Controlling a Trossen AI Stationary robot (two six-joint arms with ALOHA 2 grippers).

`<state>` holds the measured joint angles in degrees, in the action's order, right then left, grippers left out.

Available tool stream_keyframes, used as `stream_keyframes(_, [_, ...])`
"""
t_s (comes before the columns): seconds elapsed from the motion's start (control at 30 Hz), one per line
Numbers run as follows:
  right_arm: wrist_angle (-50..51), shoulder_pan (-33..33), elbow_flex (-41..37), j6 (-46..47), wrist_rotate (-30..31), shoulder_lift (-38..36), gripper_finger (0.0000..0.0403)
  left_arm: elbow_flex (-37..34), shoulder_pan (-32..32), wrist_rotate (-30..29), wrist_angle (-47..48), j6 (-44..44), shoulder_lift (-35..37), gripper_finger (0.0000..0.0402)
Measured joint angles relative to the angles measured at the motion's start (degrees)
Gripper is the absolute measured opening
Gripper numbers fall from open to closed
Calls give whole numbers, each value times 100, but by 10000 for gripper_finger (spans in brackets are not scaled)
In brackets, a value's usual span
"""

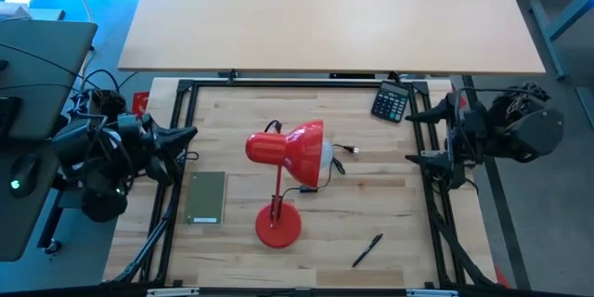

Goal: Screw lightbulb
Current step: Insert the white lightbulb into the red lamp

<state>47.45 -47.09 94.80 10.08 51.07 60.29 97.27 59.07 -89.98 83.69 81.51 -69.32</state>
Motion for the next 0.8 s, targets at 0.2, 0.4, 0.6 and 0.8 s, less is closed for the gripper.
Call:
stream_keyframes(0.2, [-482,11,0,1009,-621,86,390,-2,-421,272,-2499,-2763,-32,0])
stream_keyframes(0.4, [-1155,260,0,436,48,450,390,4,-1523,2309,-6148,-6526,-69,0])
stream_keyframes(0.6, [-1784,695,-2,-912,-405,903,390,4,-2223,3030,-8100,-8342,-198,0])
stream_keyframes(0.8, [-3645,1211,-4,1057,-625,1256,390,7,-2584,2970,-7968,-7237,-189,0])
